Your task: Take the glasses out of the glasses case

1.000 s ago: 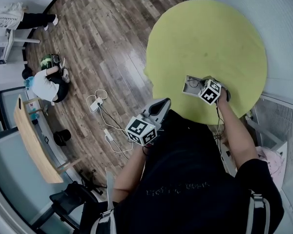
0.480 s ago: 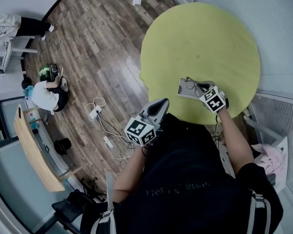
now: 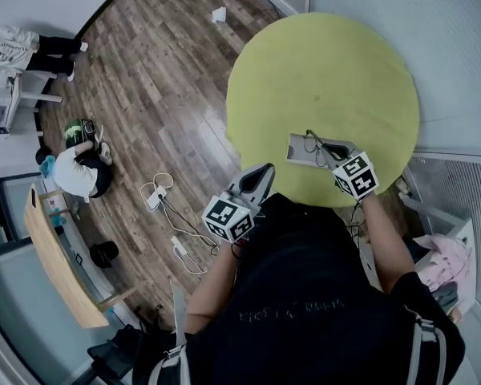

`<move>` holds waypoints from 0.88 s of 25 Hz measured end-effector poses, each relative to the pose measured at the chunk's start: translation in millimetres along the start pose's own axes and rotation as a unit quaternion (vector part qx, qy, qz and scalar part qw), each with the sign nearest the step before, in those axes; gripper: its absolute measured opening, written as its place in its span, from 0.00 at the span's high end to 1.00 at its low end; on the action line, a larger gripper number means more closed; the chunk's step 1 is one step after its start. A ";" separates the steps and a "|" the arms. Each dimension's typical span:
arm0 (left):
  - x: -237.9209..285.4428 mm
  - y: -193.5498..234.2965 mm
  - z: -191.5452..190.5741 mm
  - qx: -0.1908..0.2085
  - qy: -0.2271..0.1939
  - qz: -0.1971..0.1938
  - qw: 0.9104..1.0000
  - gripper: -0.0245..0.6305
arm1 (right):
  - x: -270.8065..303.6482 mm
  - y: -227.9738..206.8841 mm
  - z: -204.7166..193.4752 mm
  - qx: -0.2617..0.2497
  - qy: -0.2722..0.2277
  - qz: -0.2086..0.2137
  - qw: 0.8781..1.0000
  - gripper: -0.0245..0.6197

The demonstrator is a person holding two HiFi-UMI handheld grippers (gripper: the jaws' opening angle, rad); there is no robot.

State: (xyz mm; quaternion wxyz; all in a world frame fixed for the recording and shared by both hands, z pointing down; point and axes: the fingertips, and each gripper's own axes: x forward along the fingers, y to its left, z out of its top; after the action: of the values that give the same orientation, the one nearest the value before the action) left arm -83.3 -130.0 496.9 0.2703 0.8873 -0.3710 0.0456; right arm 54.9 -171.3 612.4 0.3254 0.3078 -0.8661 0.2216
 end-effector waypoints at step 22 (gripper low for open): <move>4.7 -10.8 18.9 0.009 -0.018 -0.036 0.999 0.94 | -86.6 21.2 18.3 0.153 -0.151 0.012 0.976 0.91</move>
State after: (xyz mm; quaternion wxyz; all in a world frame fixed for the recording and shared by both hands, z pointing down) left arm -74.8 -136.4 477.3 0.2570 0.9031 -0.3434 0.0231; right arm 84.6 -133.2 535.2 0.1369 0.3735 -0.8649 0.3062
